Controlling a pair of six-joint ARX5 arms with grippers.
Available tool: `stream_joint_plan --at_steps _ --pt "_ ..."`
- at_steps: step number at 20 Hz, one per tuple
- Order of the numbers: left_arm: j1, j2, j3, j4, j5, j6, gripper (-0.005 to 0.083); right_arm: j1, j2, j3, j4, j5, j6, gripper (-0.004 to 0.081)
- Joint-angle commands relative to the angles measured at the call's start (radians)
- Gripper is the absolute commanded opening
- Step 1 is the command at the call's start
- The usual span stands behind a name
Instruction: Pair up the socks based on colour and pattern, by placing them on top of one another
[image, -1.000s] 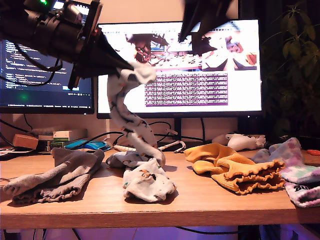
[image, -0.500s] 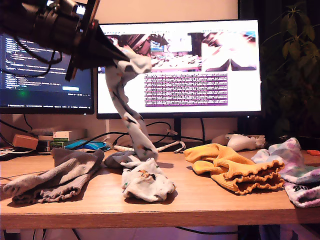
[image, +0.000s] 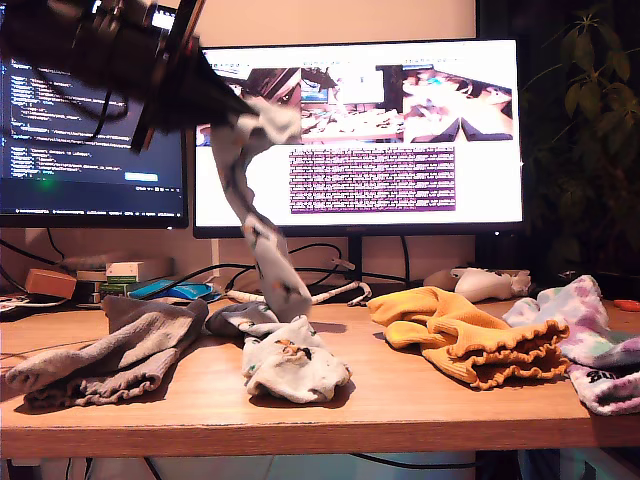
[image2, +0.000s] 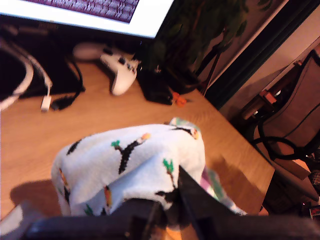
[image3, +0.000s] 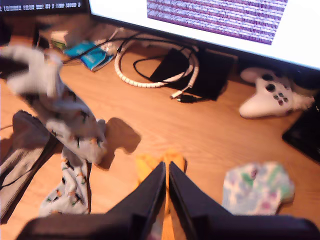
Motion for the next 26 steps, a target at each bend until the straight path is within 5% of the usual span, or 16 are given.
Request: stream_joint_plan --at_steps 1,6,16,26 --pt "-0.002 0.009 0.045 0.012 -0.005 0.02 -0.0021 0.008 -0.071 -0.113 0.035 0.01 0.008 -0.0011" --pt "0.007 0.012 0.134 -0.054 -0.058 0.118 -0.0021 0.008 -0.245 -0.281 -0.02 0.01 0.048 -0.0011" --pt "-0.05 0.215 0.172 -0.093 0.04 0.253 -0.0021 0.008 -0.306 -0.288 -0.042 -0.013 0.053 -0.0011" --pt "-0.19 0.22 0.171 -0.694 0.087 0.308 -0.0021 0.008 -0.305 -0.288 -0.033 -0.013 0.052 -0.0011"
